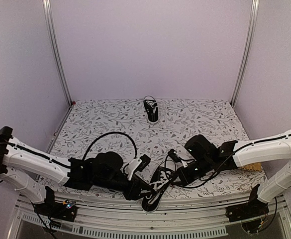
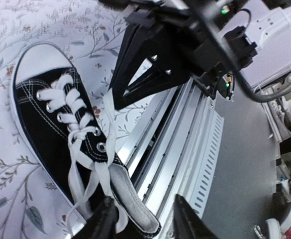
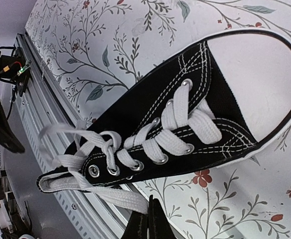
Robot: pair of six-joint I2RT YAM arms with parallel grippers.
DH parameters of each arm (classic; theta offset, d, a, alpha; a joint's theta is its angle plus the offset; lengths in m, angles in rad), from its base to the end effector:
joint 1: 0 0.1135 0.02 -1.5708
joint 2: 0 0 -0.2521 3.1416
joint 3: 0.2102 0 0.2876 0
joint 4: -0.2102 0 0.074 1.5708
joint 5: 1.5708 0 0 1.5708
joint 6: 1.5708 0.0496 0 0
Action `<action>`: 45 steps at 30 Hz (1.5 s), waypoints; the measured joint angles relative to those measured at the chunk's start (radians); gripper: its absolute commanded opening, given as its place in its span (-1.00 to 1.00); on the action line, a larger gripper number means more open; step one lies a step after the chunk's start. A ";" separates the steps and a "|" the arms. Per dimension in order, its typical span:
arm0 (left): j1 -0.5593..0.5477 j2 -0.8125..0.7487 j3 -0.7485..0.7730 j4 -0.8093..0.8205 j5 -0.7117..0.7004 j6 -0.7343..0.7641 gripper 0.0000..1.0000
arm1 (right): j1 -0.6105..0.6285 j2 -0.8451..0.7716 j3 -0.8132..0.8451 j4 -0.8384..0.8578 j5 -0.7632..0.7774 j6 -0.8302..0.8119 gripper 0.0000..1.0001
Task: Tie the shoes
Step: Adjust the loop with the shoelace from the shoe.
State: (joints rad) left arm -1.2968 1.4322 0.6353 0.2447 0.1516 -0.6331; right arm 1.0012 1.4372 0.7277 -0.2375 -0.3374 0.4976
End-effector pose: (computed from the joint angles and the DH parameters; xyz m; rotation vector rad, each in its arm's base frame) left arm 0.0819 -0.3192 0.1394 0.8798 2.2402 -1.2078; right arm 0.1531 0.2695 0.1276 -0.8324 2.6288 0.9480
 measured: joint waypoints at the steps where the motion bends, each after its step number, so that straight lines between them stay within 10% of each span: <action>1: 0.000 -0.027 0.001 -0.019 -0.019 0.005 0.03 | 0.000 0.000 0.000 0.000 -0.002 0.000 -0.95; 22: 0.188 0.123 0.114 -0.173 -0.063 -0.120 -0.19 | 0.000 -0.011 -0.049 0.028 -0.018 0.015 -0.95; 45: 0.190 0.249 -0.008 0.072 0.060 -0.369 -0.34 | 0.000 -0.031 -0.102 0.029 -0.016 0.041 -0.95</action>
State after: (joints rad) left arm -1.1069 1.6817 0.6273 0.3168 0.2111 -1.0016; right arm 1.0012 1.4067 0.6258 -0.2089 -0.3538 0.5388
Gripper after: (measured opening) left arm 0.350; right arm 0.027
